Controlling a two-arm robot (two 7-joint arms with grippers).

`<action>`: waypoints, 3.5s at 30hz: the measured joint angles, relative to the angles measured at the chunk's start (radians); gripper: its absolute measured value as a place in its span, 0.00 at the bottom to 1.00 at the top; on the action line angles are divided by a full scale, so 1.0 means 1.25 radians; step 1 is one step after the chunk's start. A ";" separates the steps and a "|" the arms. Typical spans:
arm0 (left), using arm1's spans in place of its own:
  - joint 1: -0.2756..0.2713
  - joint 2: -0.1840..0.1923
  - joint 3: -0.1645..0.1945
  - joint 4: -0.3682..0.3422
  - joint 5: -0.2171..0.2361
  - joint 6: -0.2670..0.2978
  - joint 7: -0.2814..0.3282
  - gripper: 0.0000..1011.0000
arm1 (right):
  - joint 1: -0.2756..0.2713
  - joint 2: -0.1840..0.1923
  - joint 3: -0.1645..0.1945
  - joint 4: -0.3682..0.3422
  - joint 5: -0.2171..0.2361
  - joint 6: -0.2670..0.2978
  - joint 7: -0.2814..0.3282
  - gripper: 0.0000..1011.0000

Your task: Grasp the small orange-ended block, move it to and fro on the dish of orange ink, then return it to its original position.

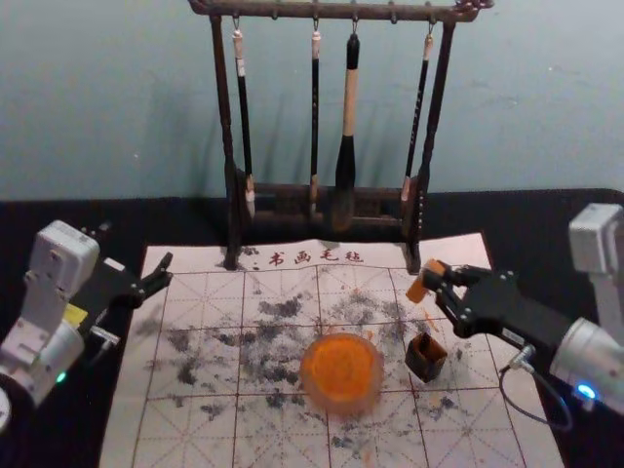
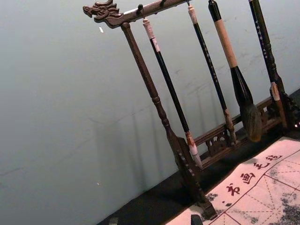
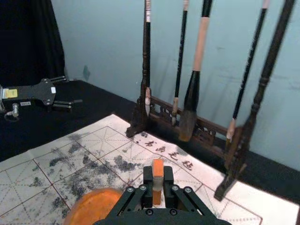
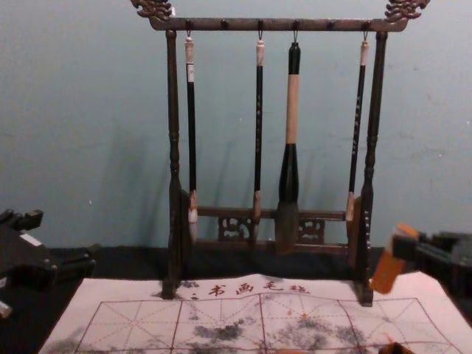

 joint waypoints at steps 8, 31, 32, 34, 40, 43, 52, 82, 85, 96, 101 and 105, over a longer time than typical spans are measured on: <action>0.000 0.000 0.000 0.000 0.000 0.000 0.000 0.99 | 0.042 -0.008 -0.036 -0.012 -0.039 0.056 0.001 0.08; 0.000 0.000 0.000 0.000 0.000 0.000 0.000 0.99 | 0.066 -0.013 -0.137 -0.010 -0.135 0.115 0.044 0.08; 0.000 0.000 0.000 0.000 0.000 0.000 0.000 0.99 | 0.067 -0.013 -0.139 -0.010 -0.137 0.116 0.046 0.08; 0.000 0.000 0.000 0.000 0.000 0.000 0.000 0.99 | 0.070 -0.014 -0.146 -0.007 -0.142 0.120 0.051 0.08; 0.000 0.000 0.000 0.000 0.000 0.000 0.000 0.99 | 0.081 -0.021 -0.164 0.006 -0.158 0.125 0.062 0.08; 0.000 0.000 0.000 0.000 0.000 0.000 0.000 0.99 | 0.089 -0.030 -0.173 0.015 -0.167 0.127 0.063 0.08; 0.000 0.000 0.000 0.000 0.000 0.000 0.000 0.99 | 0.114 -0.062 -0.183 0.051 -0.189 0.129 0.055 0.08; 0.000 0.000 0.000 0.000 0.000 0.000 0.000 0.99 | 0.089 -0.039 -0.136 0.022 -0.192 0.160 0.043 0.08; 0.000 0.000 0.000 0.000 0.000 0.000 0.000 0.99 | 0.082 -0.034 -0.135 0.015 -0.189 0.162 0.045 0.08; 0.000 0.000 0.000 0.000 0.000 0.000 0.000 0.99 | 0.060 -0.014 -0.148 -0.018 -0.181 0.167 0.066 0.08; 0.000 0.000 0.000 0.000 0.000 0.000 0.000 0.99 | 0.064 -0.016 -0.158 -0.017 -0.181 0.167 0.072 0.08; 0.000 0.000 0.000 0.000 0.000 0.000 0.000 0.99 | 0.071 -0.021 -0.165 -0.012 -0.181 0.167 0.075 0.08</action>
